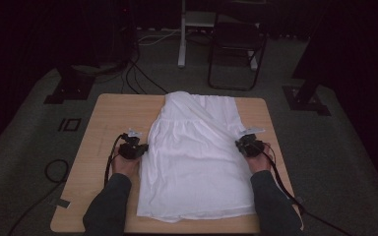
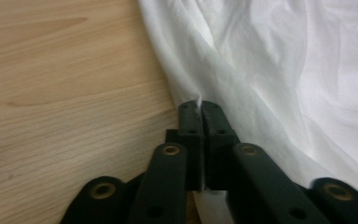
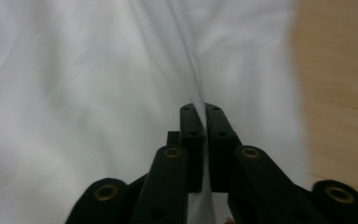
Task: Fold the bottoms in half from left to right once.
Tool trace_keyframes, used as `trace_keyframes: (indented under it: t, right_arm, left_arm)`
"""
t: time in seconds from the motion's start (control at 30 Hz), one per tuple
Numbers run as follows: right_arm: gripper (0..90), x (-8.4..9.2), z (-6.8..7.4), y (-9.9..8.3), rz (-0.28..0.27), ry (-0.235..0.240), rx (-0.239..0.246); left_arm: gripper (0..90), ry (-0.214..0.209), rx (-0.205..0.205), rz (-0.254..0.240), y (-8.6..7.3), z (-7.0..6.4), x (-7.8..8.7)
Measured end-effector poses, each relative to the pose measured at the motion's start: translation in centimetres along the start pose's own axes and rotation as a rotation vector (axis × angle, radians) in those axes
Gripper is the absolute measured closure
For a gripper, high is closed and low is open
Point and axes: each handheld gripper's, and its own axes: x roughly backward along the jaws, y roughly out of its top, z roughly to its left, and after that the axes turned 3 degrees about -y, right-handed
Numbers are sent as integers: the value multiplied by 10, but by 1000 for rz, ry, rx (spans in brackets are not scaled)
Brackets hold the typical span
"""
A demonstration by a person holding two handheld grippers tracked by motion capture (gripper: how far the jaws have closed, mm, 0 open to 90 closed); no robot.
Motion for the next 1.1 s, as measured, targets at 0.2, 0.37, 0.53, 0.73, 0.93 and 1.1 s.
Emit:
trace_keyframes:
  t: [0.2,0.37,0.53,0.73,0.93,1.1]
  right_arm:
    - [879,6,-37,-2,-28,-94,-99]
    - [869,-13,-40,-17,45,-72,-107]
    - [883,-9,-44,-36,37,-20,-168]
    - [887,17,-30,-62,24,-3,-136]
    - [886,55,0,-95,17,34,-92]
    - [885,82,18,-119,13,61,-79]
  left_arm:
    - [900,25,0,-29,-7,1,10]
    - [900,48,13,-32,-17,2,9]
    - [900,50,-18,-51,-31,-3,25]
    - [900,44,-63,-48,-64,-22,55]
    - [900,36,-77,3,-94,-31,81]
    - [900,16,-71,31,-120,-40,99]
